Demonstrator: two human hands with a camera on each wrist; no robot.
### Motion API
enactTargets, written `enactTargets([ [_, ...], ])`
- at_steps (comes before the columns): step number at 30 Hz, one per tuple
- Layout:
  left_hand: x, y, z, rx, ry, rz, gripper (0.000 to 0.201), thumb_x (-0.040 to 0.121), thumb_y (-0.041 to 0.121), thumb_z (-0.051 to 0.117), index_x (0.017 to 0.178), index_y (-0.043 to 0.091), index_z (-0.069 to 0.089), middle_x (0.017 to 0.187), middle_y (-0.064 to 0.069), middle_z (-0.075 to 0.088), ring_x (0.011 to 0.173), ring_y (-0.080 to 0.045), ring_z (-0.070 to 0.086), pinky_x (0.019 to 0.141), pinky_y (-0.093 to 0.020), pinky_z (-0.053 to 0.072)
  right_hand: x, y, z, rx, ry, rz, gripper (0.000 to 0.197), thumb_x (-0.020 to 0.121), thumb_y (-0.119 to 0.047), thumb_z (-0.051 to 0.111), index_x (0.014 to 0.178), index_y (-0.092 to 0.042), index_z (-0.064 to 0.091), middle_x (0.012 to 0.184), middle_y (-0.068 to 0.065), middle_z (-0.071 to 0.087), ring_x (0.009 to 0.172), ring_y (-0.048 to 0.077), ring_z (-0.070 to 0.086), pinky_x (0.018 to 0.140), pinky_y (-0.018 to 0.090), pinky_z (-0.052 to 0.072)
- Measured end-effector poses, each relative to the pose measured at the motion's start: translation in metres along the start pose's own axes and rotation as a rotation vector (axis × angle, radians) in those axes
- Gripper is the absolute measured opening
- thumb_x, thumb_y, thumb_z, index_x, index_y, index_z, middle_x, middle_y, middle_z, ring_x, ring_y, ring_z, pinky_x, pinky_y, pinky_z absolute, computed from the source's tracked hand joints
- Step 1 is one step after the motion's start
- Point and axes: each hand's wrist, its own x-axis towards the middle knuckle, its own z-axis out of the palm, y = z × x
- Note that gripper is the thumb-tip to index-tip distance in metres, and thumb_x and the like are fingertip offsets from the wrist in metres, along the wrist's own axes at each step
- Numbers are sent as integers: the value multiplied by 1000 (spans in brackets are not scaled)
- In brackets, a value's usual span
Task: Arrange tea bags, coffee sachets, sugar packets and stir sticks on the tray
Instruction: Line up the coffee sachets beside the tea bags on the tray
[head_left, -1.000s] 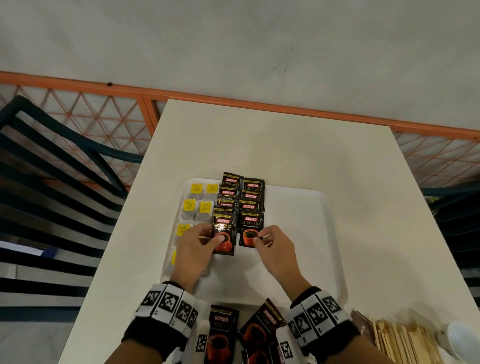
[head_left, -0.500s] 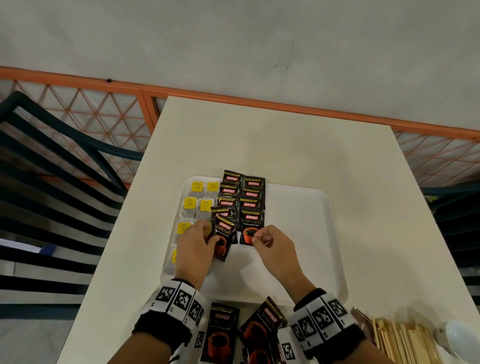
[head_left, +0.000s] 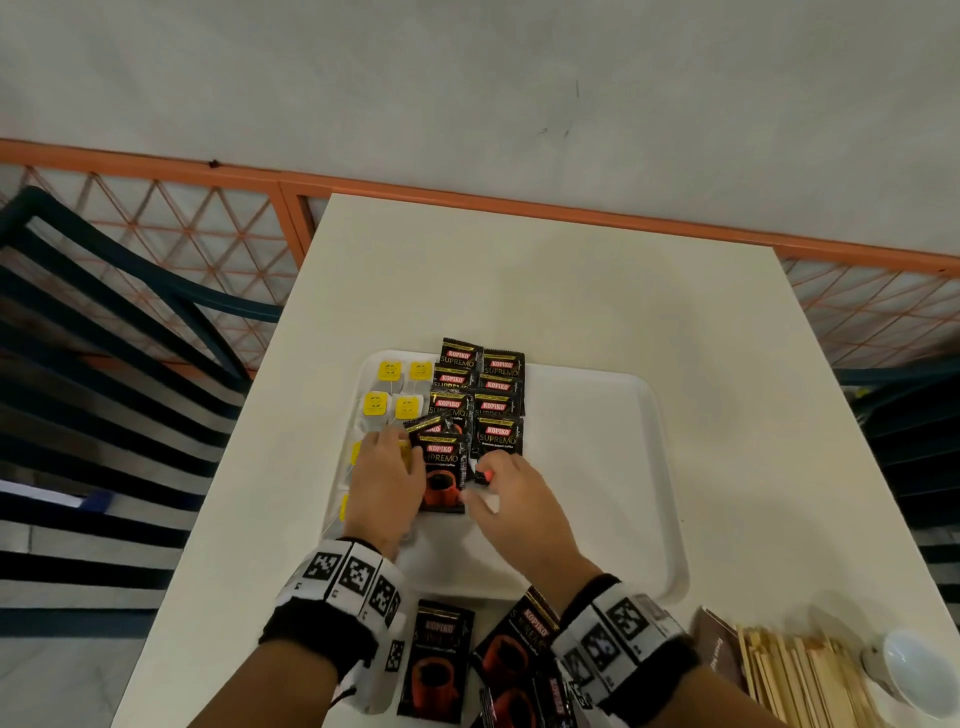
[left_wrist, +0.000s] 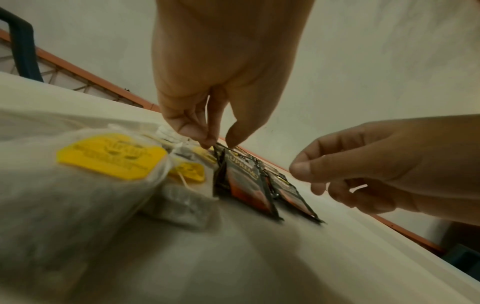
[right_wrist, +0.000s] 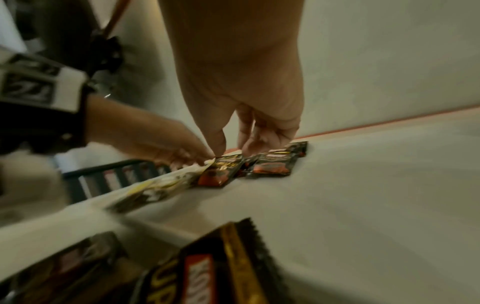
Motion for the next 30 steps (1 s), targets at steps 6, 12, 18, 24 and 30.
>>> enactTargets([
  [6, 31, -5, -8, 76, -34, 98, 24, 90, 6, 51, 111, 1, 60, 110, -17, 54, 103, -30, 53, 87, -29, 39, 13, -23, 19, -243, -43, -190, 51, 85, -27, 60, 131, -16, 42, 123, 10, 45, 112, 26, 45, 87, 35, 44],
  [12, 53, -7, -11, 123, -182, 127, 17, 87, 8, 57, 101, 2, 65, 103, -12, 55, 93, -25, 54, 83, -27, 40, 16, -18, 26, -384, -11, -241, 47, 61, -25, 81, 105, -21, 65, 99, 8, 61, 83, 25, 61, 65, 35, 54],
  [18, 60, 0, -11, 54, -224, 143, 8, 86, 7, 59, 88, 3, 65, 84, -3, 57, 75, -14, 50, 64, -17, 38, 15, -8, 30, -403, -24, -282, 48, 61, -30, 81, 106, -24, 66, 103, 4, 66, 80, 23, 62, 62, 31, 55],
  [24, 66, 5, -8, 28, -267, 180, 11, 86, 8, 59, 94, 5, 68, 89, -5, 65, 69, -3, 48, 57, -4, 34, 13, -4, 32, -403, 19, -281, 47, 64, -31, 79, 108, -25, 64, 104, 3, 65, 83, 21, 61, 64, 31, 55],
  [30, 62, 7, -7, 34, -215, 202, 18, 88, 8, 57, 103, 6, 67, 103, -8, 66, 81, -9, 50, 68, -8, 36, 13, -3, 32, -313, 79, -304, 45, 70, -26, 74, 113, -22, 60, 108, 6, 61, 89, 24, 59, 72, 34, 55],
])
